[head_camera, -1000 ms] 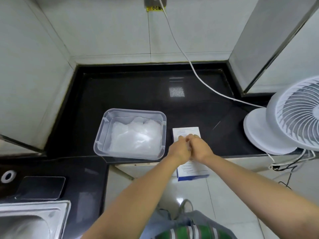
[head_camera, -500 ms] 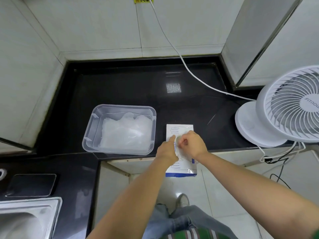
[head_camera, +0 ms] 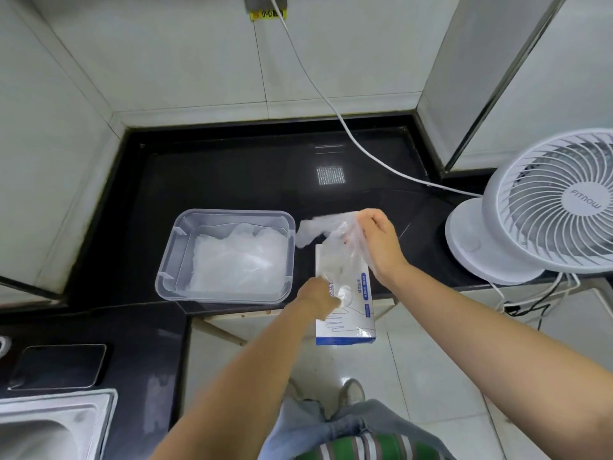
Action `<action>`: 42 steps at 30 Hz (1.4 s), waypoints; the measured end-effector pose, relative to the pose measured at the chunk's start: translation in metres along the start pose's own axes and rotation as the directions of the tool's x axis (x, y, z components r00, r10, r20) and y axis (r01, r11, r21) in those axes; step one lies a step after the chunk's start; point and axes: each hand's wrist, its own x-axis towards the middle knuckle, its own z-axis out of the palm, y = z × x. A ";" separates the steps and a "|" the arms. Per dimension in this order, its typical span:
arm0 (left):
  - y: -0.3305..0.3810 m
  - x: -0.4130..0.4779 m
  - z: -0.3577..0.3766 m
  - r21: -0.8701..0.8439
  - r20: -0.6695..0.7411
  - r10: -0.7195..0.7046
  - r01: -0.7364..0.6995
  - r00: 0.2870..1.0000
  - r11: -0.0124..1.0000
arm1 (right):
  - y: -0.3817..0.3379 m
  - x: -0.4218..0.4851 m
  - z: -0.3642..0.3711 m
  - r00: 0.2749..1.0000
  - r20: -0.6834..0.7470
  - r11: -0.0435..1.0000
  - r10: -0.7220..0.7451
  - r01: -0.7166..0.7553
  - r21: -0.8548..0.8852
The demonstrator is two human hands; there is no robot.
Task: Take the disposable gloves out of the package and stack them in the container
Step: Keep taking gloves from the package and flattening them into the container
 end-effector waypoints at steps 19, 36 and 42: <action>0.001 -0.019 -0.101 -0.950 -0.242 -0.116 -0.211 0.963 0.229 | -0.003 -0.011 0.032 0.929 0.193 0.949 0.315 -0.304 -0.083; -0.072 -0.037 -0.147 -0.912 -0.322 -0.092 -0.282 0.942 0.298 | -0.021 -0.029 0.111 0.880 0.128 0.880 0.458 -0.429 -0.205; -0.107 -0.040 -0.152 -0.633 -0.252 0.187 -0.308 0.950 0.710 | -0.027 -0.033 0.130 0.875 0.112 0.881 0.471 -0.462 -0.103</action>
